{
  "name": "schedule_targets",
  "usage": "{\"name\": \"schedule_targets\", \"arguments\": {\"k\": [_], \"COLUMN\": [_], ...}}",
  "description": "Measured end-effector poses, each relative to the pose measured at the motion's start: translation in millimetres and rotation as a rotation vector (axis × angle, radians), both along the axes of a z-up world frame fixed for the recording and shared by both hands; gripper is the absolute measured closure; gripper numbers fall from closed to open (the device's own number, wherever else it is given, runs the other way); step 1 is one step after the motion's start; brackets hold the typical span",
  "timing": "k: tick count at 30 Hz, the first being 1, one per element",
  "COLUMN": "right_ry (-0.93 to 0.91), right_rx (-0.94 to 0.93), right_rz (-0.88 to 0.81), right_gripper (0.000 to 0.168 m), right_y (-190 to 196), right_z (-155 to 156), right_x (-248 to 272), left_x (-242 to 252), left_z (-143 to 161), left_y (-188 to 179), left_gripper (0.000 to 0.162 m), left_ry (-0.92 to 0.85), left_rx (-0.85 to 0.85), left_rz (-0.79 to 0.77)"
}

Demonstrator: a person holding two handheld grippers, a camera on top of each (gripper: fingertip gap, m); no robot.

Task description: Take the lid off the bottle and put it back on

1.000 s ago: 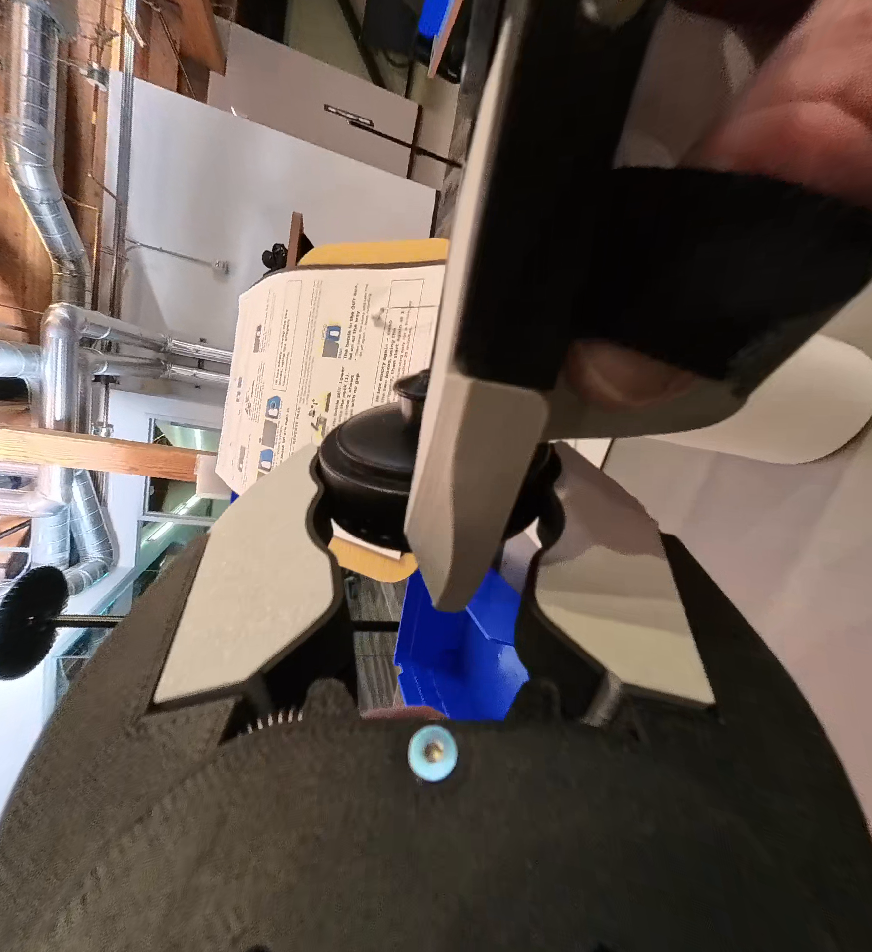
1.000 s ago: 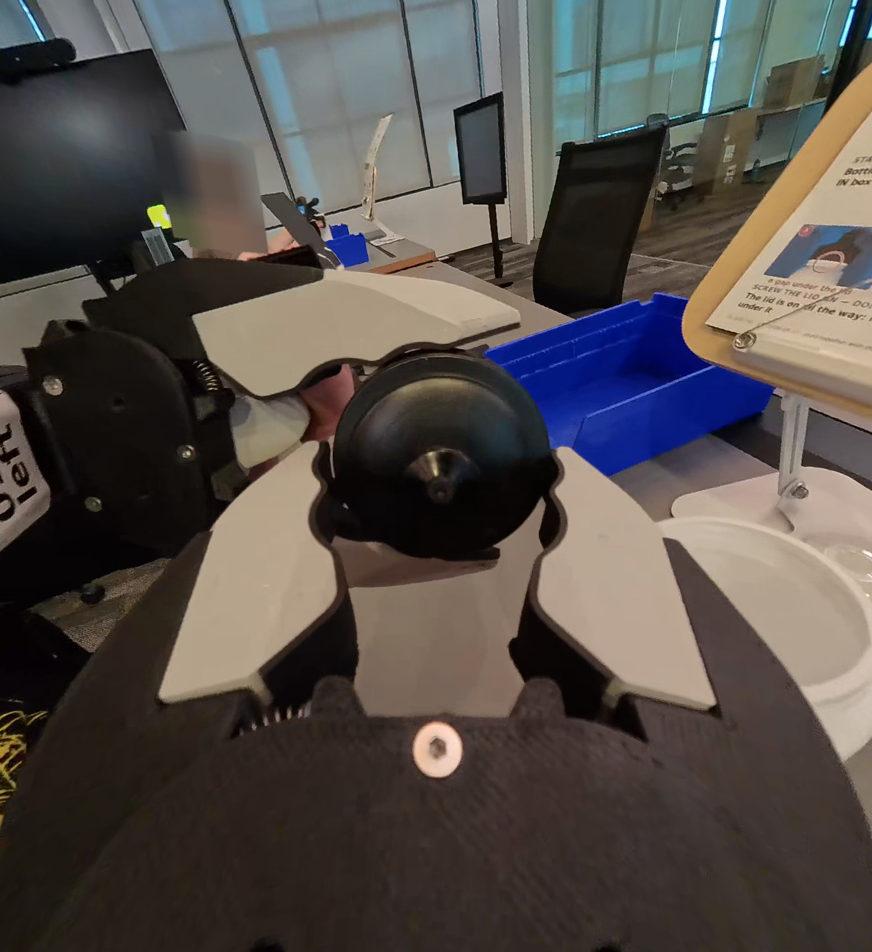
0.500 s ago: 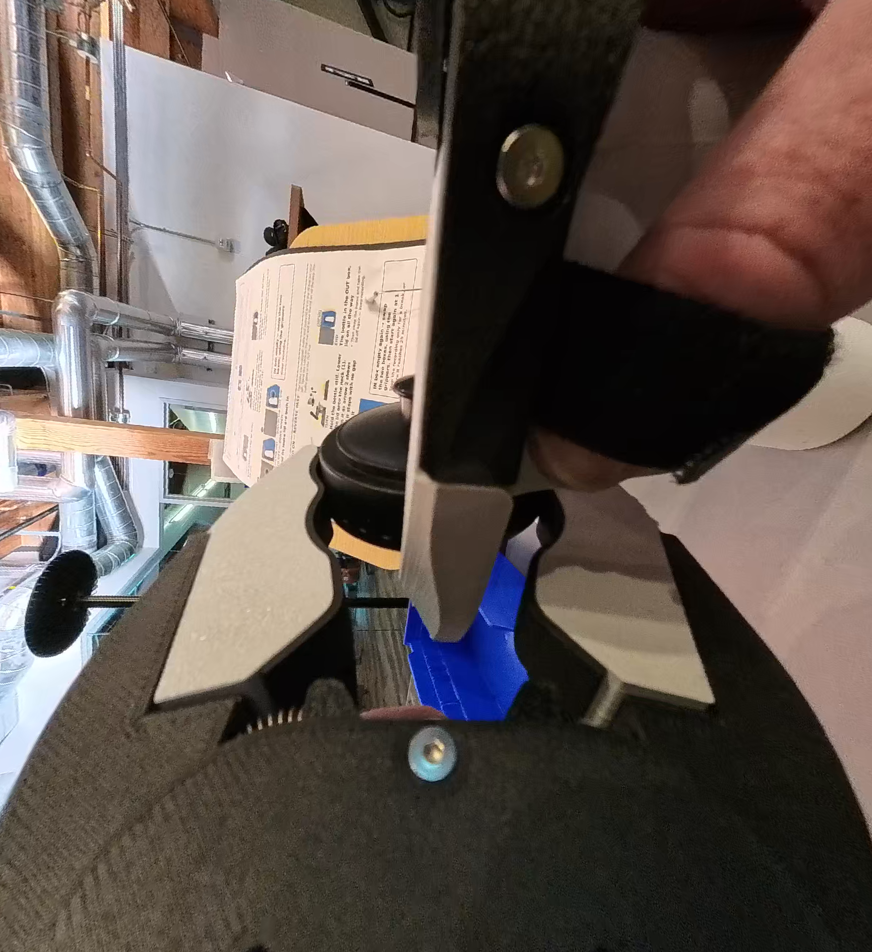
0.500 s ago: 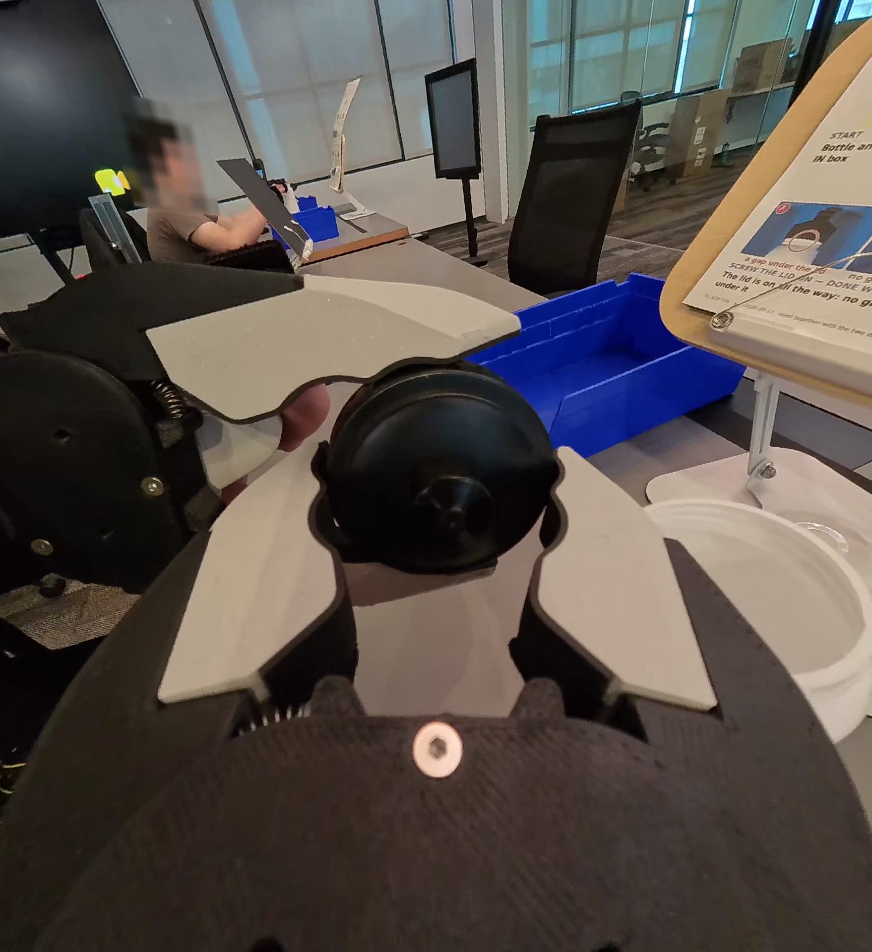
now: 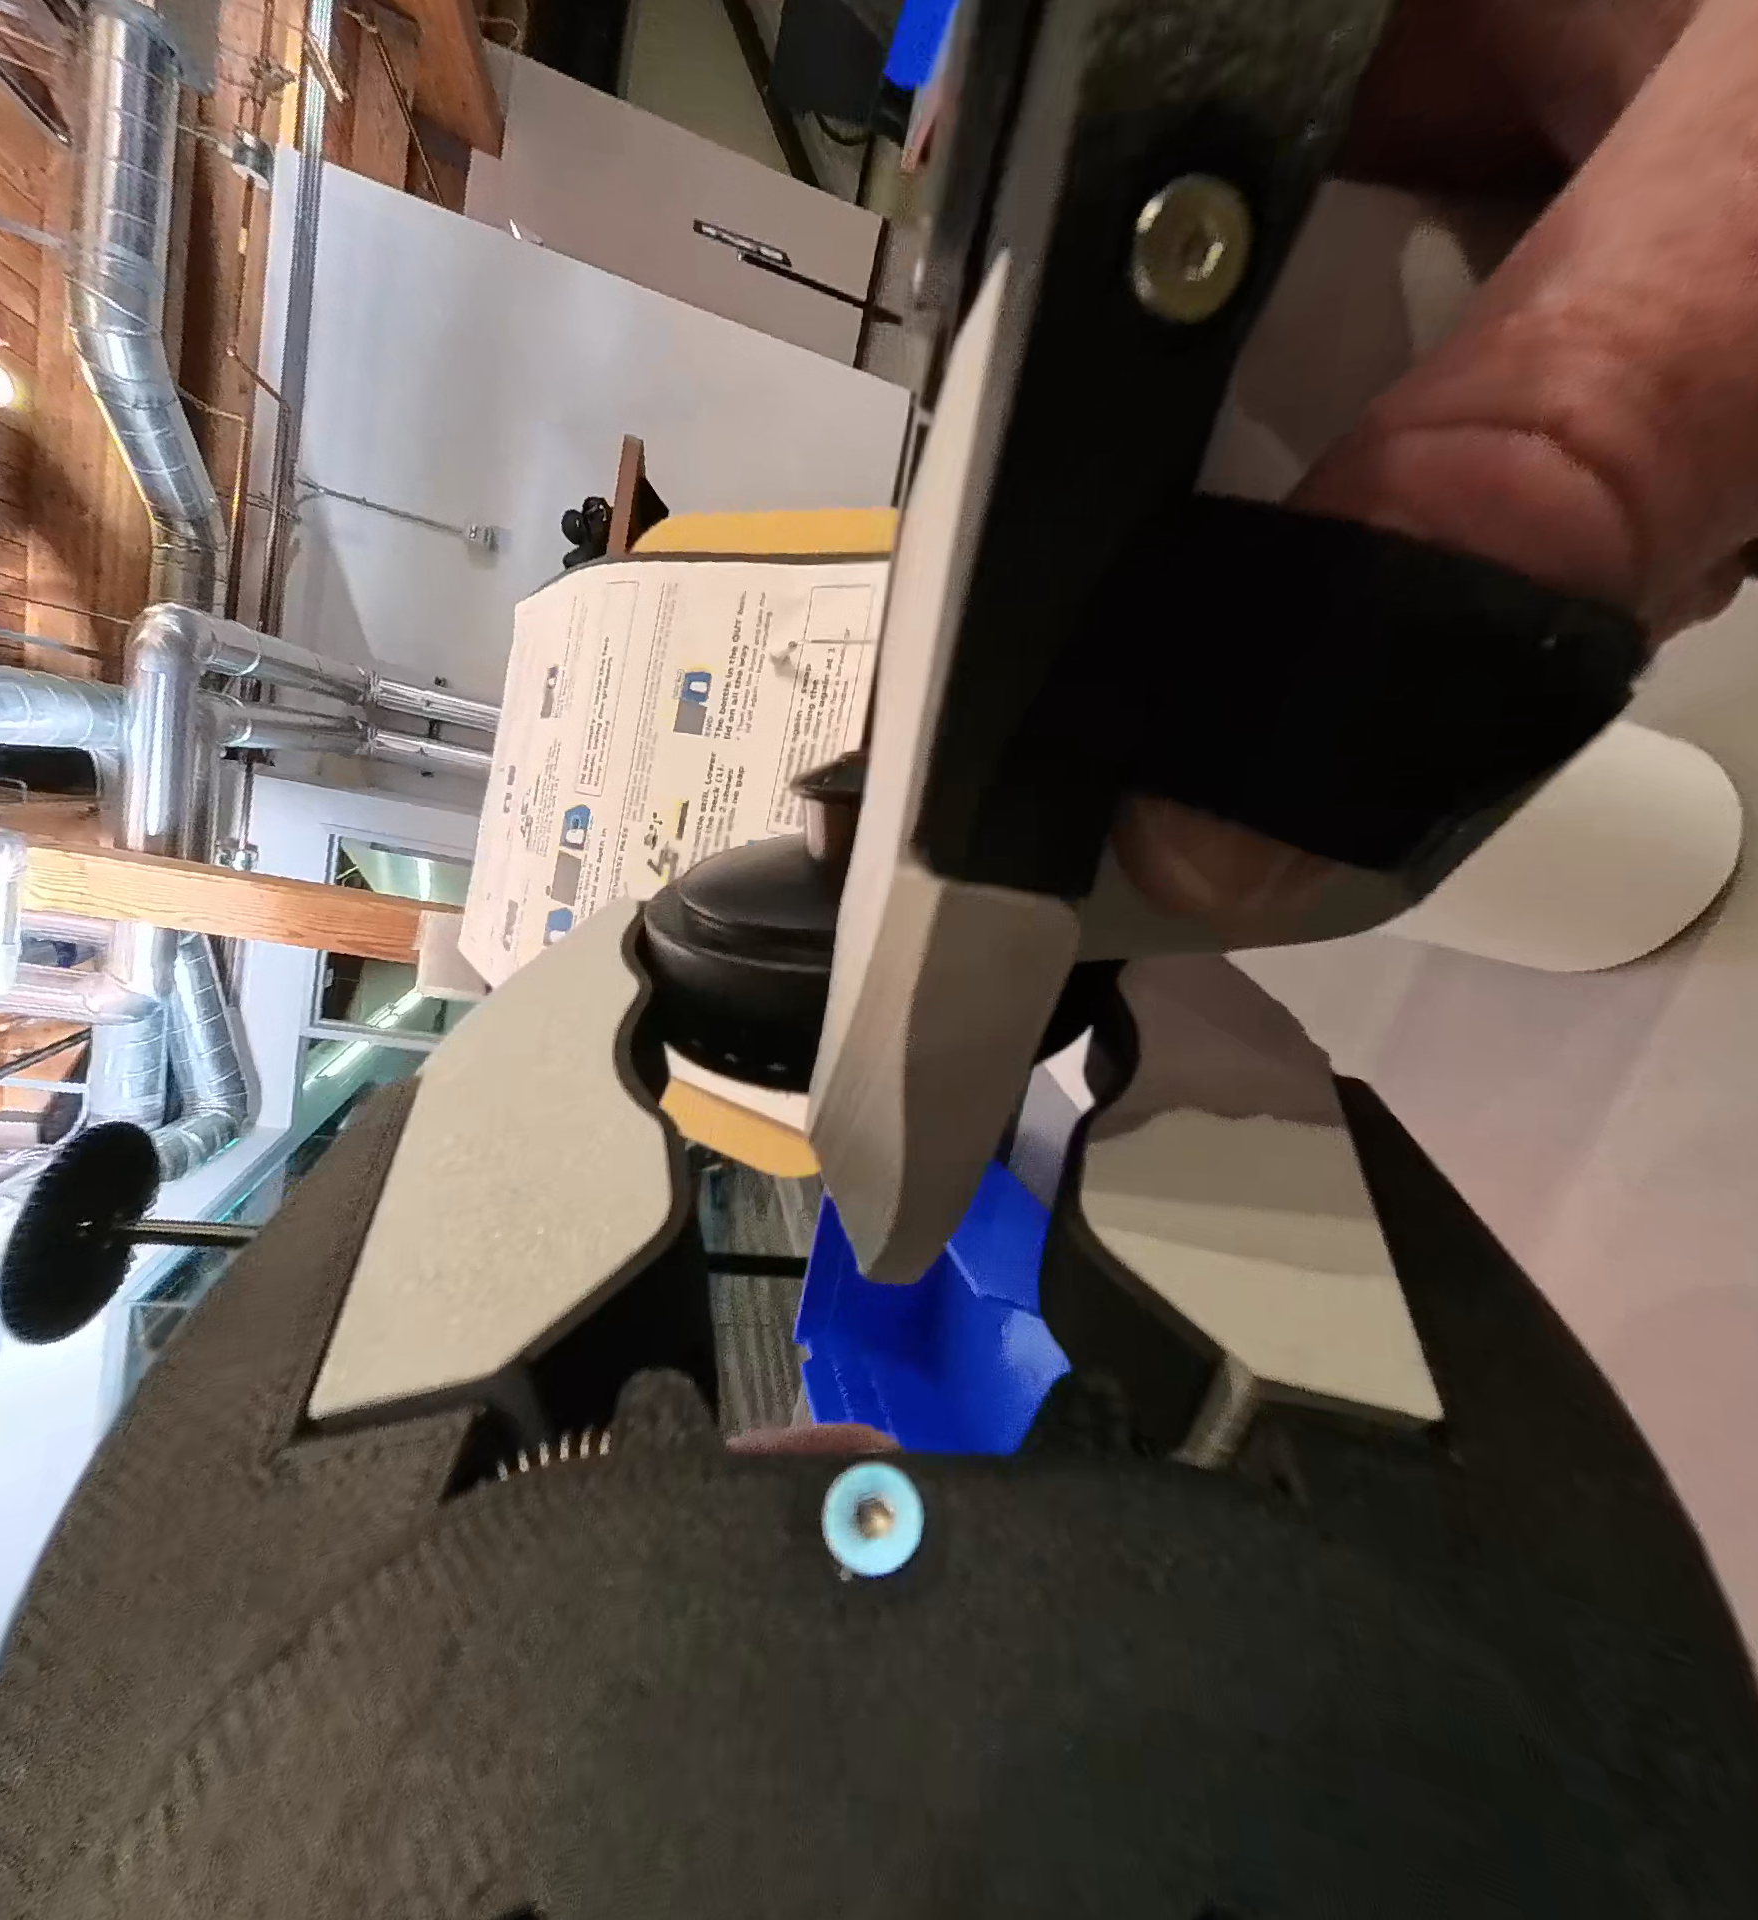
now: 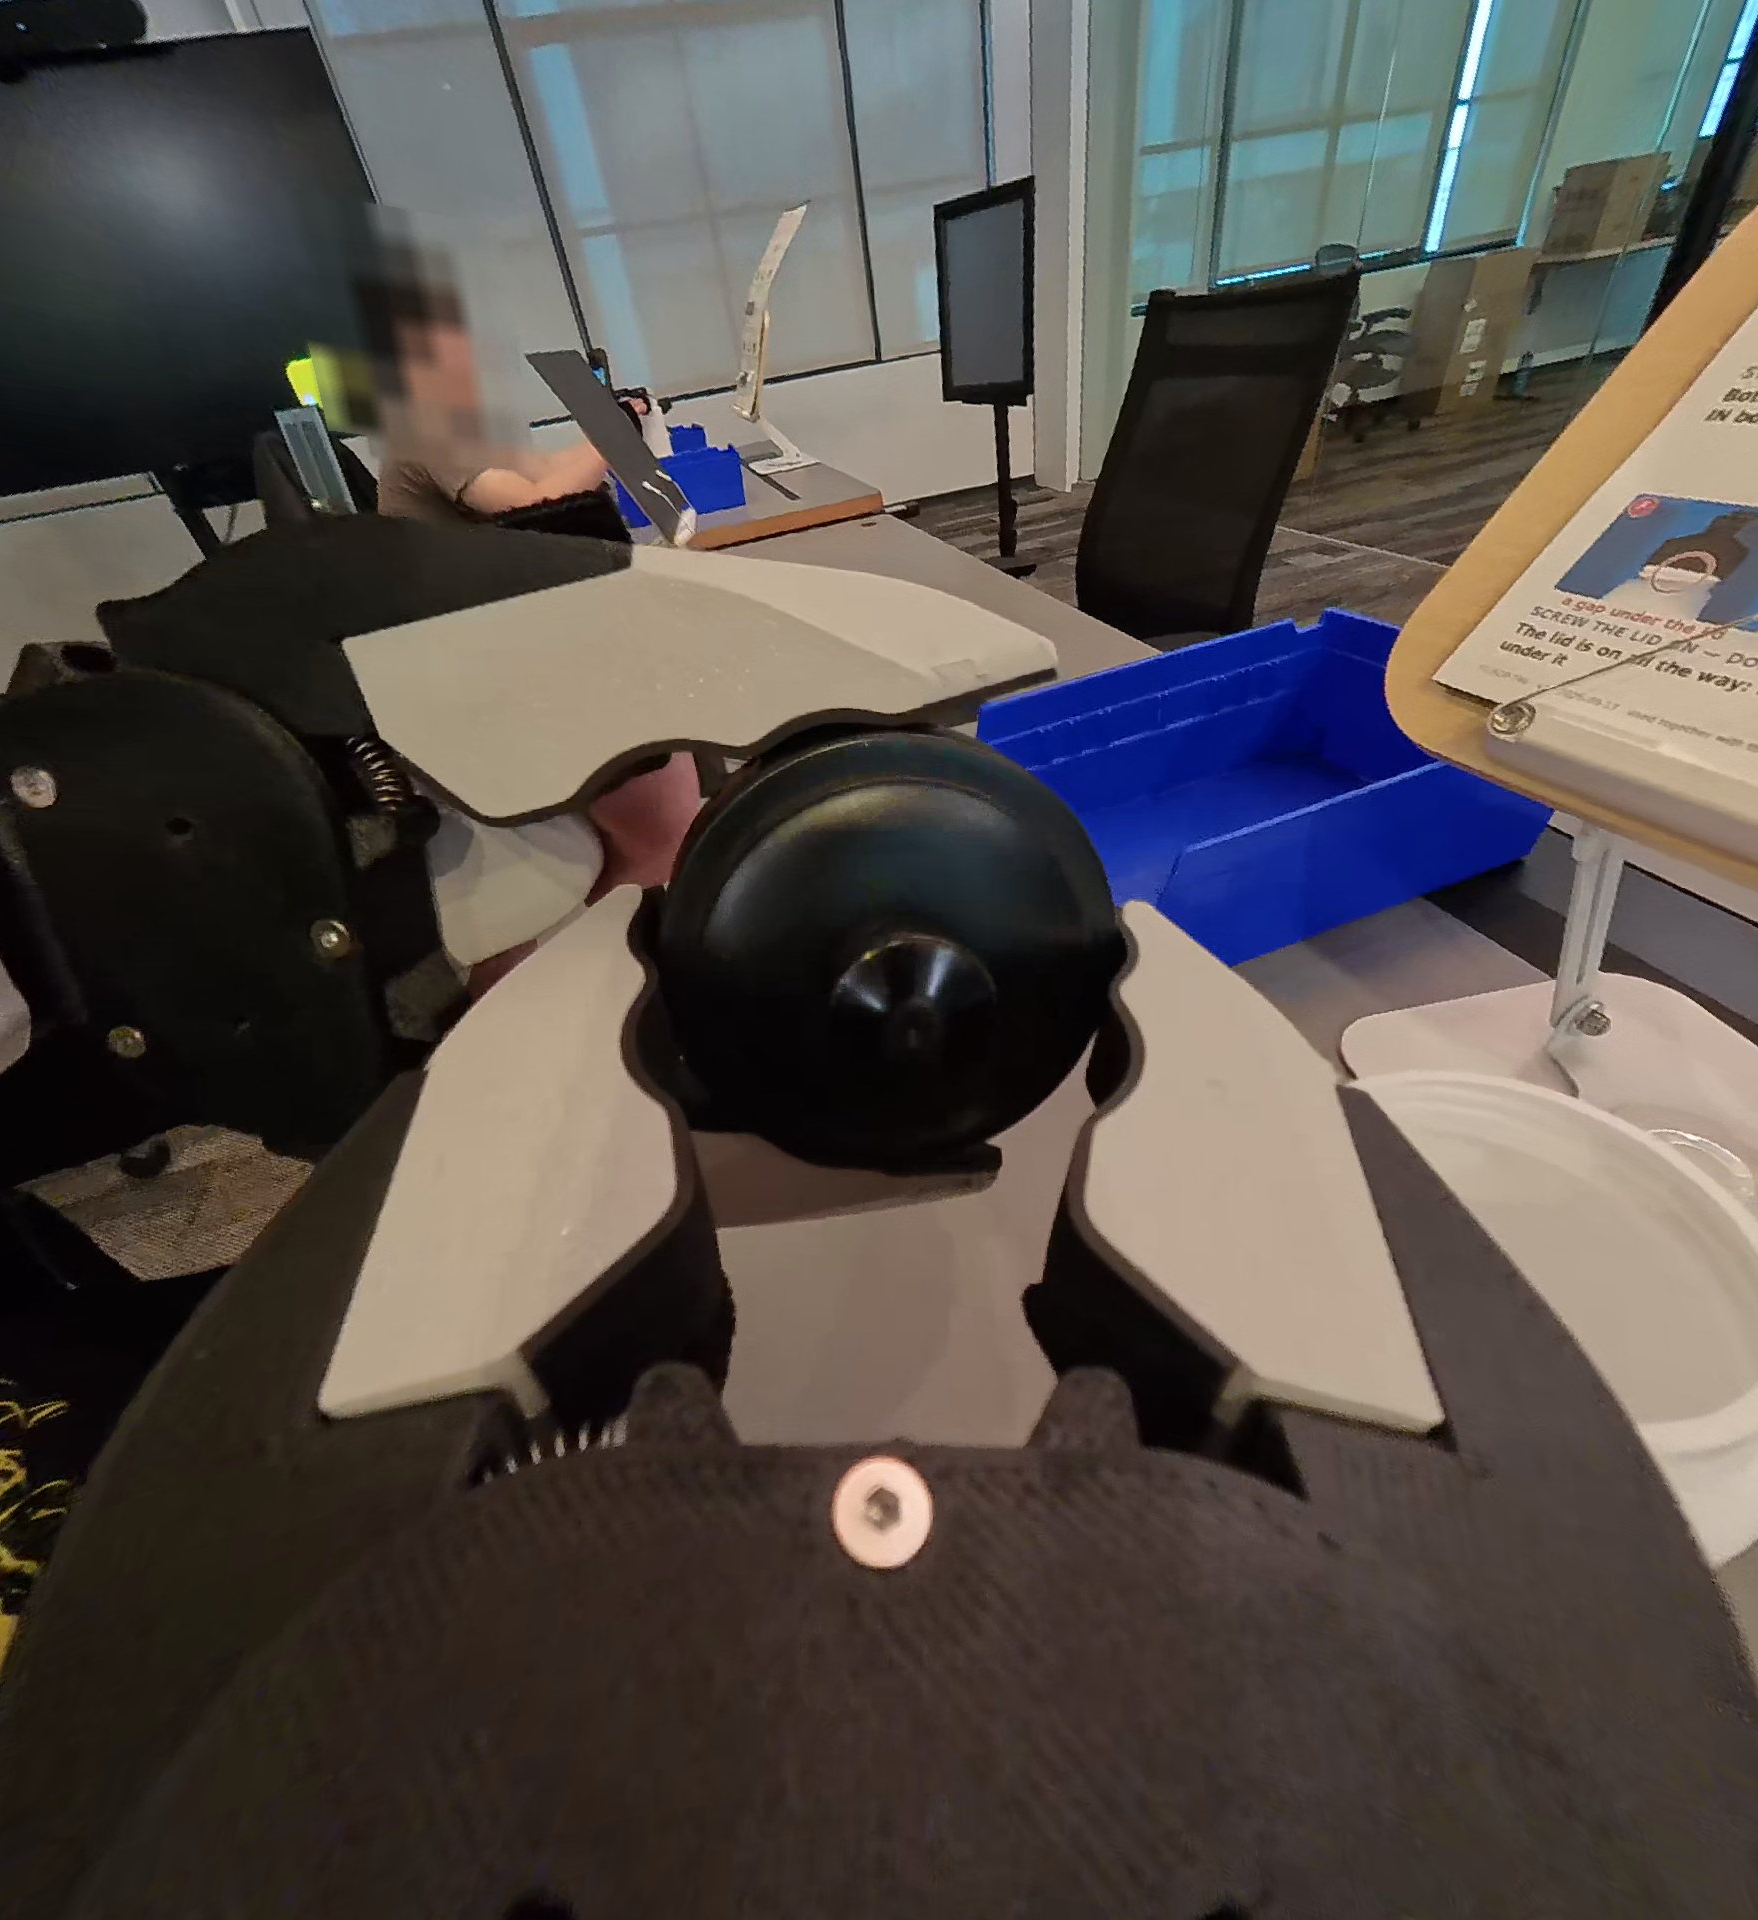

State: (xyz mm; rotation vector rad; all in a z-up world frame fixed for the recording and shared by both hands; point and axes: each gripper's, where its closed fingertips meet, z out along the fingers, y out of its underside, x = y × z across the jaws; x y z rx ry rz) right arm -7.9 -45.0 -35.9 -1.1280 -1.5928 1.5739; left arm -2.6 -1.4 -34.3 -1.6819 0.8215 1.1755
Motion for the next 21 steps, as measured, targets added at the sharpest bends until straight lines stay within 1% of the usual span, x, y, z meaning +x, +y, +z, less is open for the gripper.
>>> {"name": "schedule_targets", "arguments": {"k": [5, 9, 10, 12, 15, 17, 18, 21], "right_ry": [0.013, 0.033, 0.04, 0.059, 0.091, 0.103, 0.1, 0.067], "right_rx": [-0.001, 0.006, 0.01, 0.011, 0.012, 0.015, 0.014, 0.009], "right_rz": [0.023, 0.019, 0.012, -0.005, -0.047, -0.079, -0.102, -0.169], "right_gripper": [0.09, 0.09, 0.089, 0.09, 0.09, 0.09, 0.09, 0.09], "right_y": [-1.3, 1.5, 4.3, 13.4, 35.3, 53.4, 64.3, 97.5], "right_z": [4.3, 10.5, 12.6, 18.7, 28.3, 31.8, 31.3, 21.3], "right_x": [3.8, 8.1, 9.7, 14.1, 22.9, 28.7, 30.7, 34.3], "left_x": [4.9, 10.3, 10.6, 10.3, 2.8, -6.4, -10.3, -16.6], "left_z": [4.2, 15.2, 20.5, 28.0, 26.0, 12.0, 3.2, -25.7], "left_y": [-0.9, -3.7, -5.1, -7.4, -7.0, -1.2, 2.6, 16.9], "left_gripper": [0.083, 0.076, 0.068, 0.055, 0.045, 0.039, 0.038, 0.031], "left_ry": [-0.018, -0.074, -0.112, -0.247, -0.492, -0.624, -0.681, -0.855], "left_rx": [0.013, 0.068, 0.092, 0.12, 0.122, 0.095, 0.083, 0.033], "left_rz": [-0.032, -0.076, -0.091, -0.142, -0.213, -0.23, -0.241, -0.28]}}
